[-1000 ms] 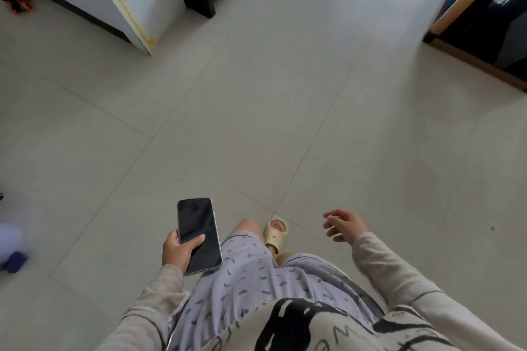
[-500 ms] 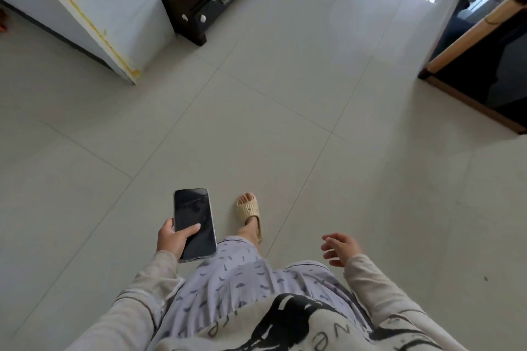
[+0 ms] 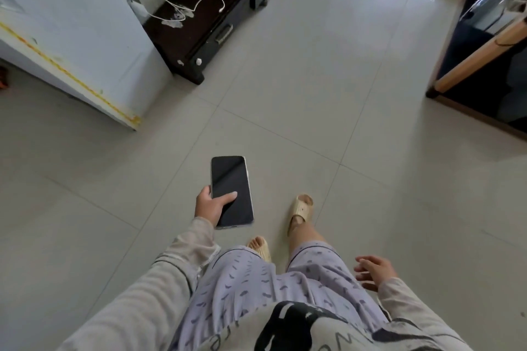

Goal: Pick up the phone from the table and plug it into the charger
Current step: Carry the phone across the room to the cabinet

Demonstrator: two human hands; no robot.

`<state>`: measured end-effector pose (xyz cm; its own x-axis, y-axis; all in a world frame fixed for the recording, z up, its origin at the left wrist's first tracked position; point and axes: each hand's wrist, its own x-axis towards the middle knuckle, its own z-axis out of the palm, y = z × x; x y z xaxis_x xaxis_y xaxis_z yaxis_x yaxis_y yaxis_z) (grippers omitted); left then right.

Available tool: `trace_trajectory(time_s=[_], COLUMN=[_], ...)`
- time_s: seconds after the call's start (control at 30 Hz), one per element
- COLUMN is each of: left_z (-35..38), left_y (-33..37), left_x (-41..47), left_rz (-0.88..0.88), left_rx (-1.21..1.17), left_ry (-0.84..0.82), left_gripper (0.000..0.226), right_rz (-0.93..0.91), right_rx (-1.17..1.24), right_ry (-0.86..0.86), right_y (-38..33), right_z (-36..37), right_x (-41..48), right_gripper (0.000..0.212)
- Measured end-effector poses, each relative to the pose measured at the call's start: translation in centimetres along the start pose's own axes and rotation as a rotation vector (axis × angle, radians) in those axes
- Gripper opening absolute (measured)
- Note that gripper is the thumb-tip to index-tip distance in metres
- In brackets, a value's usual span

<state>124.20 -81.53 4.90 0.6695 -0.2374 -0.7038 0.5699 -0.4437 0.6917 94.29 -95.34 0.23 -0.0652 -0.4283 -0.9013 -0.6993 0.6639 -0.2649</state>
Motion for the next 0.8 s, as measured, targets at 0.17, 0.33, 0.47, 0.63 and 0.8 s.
trace_trajectory(time_s=[0.17, 0.33, 0.47, 0.63, 0.8], left_z=[3.5, 6.4, 7.8, 8.7, 10.3], left_y=[2.5, 4.3, 5.4, 6.7, 9.8], left_x=[3.6, 5.9, 7.1, 8.9, 12.7], left_rz=[-0.04, -0.156, -0.212, -0.304, -0.334], left_rx=[-0.017, -0.044, -0.058, -0.139, -0.192], left_ry=[0.073, 0.209, 0.286, 0.378, 0.448], left_gripper=[0.019, 0.025, 0.025, 0.018, 0.016], right_rz=[-0.058, -0.141, -0.223, -0.316, -0.316], right_rx=[-0.069, -0.192, -0.324, -0.37, -0.371], right_ry=[-0.064, -0.145, -0.221, -0.274, -0.284], right_y=[-9.0, -20.1, -28.3, -36.6, -42.1], right_z=[-0.7, -2.2, -3.1, -3.5, -2.3], right_x=[3.4, 6.4, 8.2, 9.7, 11.4], right_gripper=[0.013, 0.013, 0.017, 0.015, 0.015])
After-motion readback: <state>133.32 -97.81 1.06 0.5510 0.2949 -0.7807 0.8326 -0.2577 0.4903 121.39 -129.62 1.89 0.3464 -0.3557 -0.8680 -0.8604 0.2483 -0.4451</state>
